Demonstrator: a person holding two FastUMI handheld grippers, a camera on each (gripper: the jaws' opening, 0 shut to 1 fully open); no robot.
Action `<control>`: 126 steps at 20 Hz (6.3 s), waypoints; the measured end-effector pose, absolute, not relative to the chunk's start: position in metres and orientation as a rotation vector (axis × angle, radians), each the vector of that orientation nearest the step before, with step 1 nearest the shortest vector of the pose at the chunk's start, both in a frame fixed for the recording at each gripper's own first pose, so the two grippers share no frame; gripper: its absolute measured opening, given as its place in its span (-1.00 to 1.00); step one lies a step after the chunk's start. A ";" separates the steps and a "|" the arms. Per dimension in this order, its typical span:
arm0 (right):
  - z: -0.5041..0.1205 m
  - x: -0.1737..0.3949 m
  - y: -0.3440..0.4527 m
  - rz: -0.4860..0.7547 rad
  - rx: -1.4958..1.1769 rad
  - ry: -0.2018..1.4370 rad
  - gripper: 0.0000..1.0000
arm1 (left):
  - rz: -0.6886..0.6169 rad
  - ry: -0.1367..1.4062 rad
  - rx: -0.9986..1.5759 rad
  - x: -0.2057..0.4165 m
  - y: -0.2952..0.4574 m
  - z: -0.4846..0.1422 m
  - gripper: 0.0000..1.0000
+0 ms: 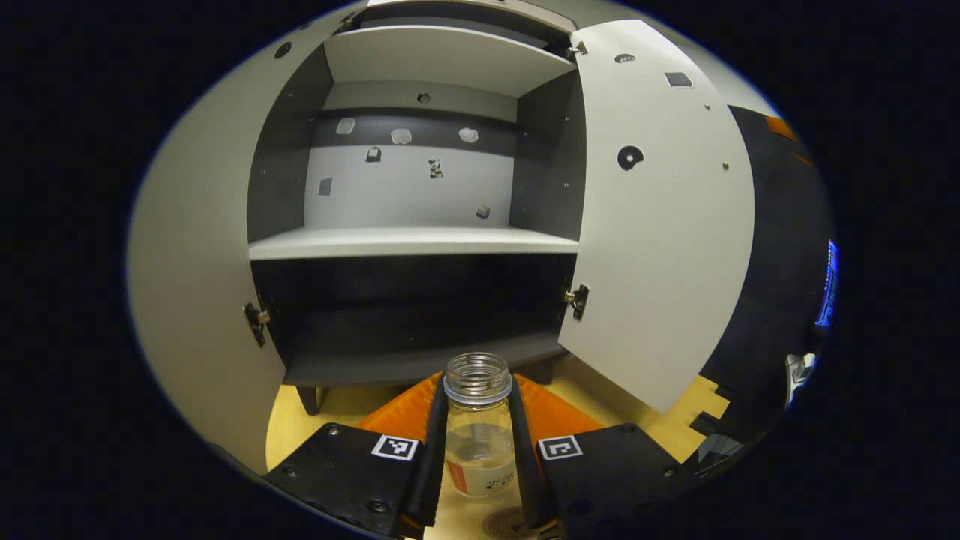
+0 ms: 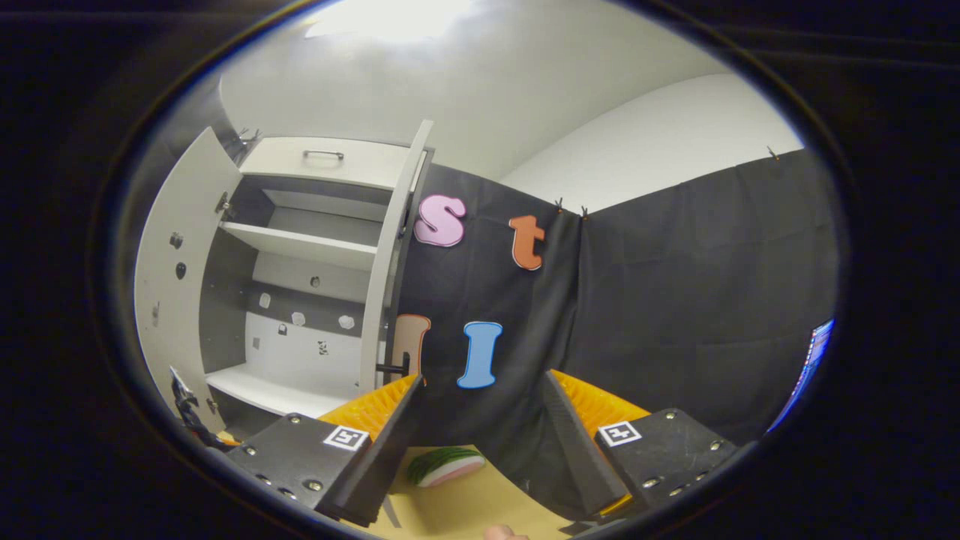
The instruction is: Grasp the bottle in the cabinet with the left hand and place it on the coaster, then close the right door with the right hand and the left door with the left hand.
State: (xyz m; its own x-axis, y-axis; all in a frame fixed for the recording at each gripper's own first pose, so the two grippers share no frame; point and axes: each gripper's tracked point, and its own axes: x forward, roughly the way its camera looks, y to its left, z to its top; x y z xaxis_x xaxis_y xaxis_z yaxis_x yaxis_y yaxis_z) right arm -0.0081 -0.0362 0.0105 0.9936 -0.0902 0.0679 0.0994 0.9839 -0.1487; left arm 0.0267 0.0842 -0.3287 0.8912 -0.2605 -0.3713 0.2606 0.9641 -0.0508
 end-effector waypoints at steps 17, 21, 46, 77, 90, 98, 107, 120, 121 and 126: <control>-0.001 0.005 -0.025 -0.050 -0.165 -0.031 0.91 | -0.320 0.522 -0.010 -0.034 0.064 -0.391 -0.05; -0.003 0.002 -0.020 -0.040 -0.161 -0.029 0.91 | -0.341 0.542 0.002 -0.047 0.063 -0.391 -0.08; -0.015 0.004 -0.007 0.024 -0.126 -0.008 0.87 | -0.366 0.581 0.027 -0.088 0.052 -0.371 0.39; -0.076 0.072 0.000 0.078 -0.018 0.133 0.91 | -0.104 0.082 0.003 -0.008 0.086 -0.051 0.90; -0.077 0.066 0.041 0.177 -0.016 0.143 0.92 | -0.061 0.050 -0.003 -0.012 0.093 -0.039 0.91; -0.079 0.062 0.069 0.232 -0.010 0.150 0.92 | -0.019 0.051 -0.007 -0.015 0.113 -0.040 0.91; -0.082 0.062 0.101 0.297 0.008 0.161 0.91 | 0.023 0.044 -0.002 -0.019 0.131 -0.035 0.89; -0.096 0.058 0.188 0.470 0.026 0.191 0.91 | 0.122 0.025 0.007 -0.036 0.178 -0.027 0.90; -0.096 0.057 0.197 0.487 0.030 0.196 0.91 | 0.134 0.023 0.010 -0.039 0.183 -0.026 0.90; -0.099 0.048 0.227 0.551 0.038 0.207 0.91 | 0.209 0.012 0.012 -0.057 0.209 -0.023 0.90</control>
